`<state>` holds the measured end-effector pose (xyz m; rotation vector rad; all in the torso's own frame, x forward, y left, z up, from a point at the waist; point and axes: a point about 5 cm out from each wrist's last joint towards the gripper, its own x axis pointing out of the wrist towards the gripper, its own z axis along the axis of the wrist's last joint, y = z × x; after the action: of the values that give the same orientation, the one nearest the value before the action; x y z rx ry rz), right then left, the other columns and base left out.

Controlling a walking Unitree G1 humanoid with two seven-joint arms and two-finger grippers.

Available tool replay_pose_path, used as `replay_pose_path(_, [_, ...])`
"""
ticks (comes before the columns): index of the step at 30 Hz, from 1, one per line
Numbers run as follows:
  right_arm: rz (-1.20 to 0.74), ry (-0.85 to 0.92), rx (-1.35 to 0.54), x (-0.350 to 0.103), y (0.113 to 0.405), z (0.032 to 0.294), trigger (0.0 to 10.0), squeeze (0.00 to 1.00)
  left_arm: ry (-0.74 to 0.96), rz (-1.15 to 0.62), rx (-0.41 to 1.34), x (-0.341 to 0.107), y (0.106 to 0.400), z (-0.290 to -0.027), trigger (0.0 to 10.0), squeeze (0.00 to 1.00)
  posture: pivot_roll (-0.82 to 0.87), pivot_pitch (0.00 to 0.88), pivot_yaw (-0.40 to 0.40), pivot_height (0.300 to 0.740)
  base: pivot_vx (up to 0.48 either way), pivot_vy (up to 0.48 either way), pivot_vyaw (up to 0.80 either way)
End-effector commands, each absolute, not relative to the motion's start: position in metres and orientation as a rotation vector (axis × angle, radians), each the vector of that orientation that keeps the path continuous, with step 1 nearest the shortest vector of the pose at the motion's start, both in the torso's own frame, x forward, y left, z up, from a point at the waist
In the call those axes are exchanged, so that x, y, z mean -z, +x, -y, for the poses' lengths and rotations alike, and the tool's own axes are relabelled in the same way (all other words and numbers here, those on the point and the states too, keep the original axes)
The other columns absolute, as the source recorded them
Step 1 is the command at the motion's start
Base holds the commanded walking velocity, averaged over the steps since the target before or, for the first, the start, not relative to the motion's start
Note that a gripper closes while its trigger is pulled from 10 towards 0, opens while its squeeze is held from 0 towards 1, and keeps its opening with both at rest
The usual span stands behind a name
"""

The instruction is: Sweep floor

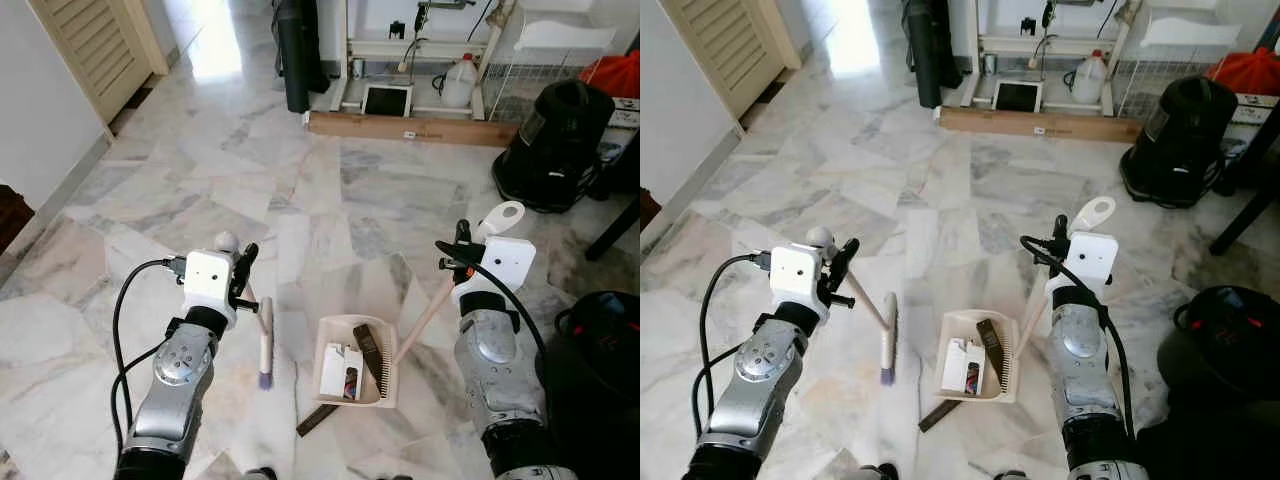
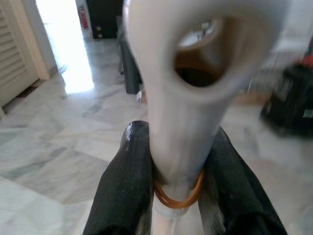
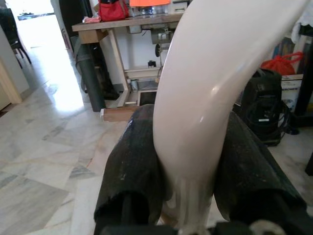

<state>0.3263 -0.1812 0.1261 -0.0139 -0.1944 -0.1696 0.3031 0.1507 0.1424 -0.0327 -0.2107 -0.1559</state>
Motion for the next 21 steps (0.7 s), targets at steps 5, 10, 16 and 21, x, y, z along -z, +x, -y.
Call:
replay_pose_path(5, [0.233,-0.001,0.159,-0.135,0.327,0.178,10.0,0.0,-0.077,0.374,0.183,-0.188,0.305,-0.153,10.0,0.0,0.06,0.093,0.033,0.74,0.0,0.0,0.0])
replay_pose_path(10, [0.229,0.003,0.156,-0.135,0.328,0.177,10.0,0.0,-0.164,0.369,0.223,-0.195,0.305,-0.153,10.0,0.0,0.06,0.1,0.035,0.74,0.0,0.0,0.0])
replay_pose_path(16, [0.218,0.004,0.156,-0.133,0.329,0.177,10.0,0.0,-0.233,0.336,0.308,-0.198,0.303,-0.153,10.0,0.0,0.06,0.109,0.039,0.74,0.0,0.0,0.0])
replay_pose_path(21, [0.211,0.005,0.156,-0.131,0.329,0.177,10.0,0.0,-0.287,0.312,0.378,-0.206,0.301,-0.154,10.0,0.0,0.07,0.118,0.043,0.74,0.0,0.0,0.0])
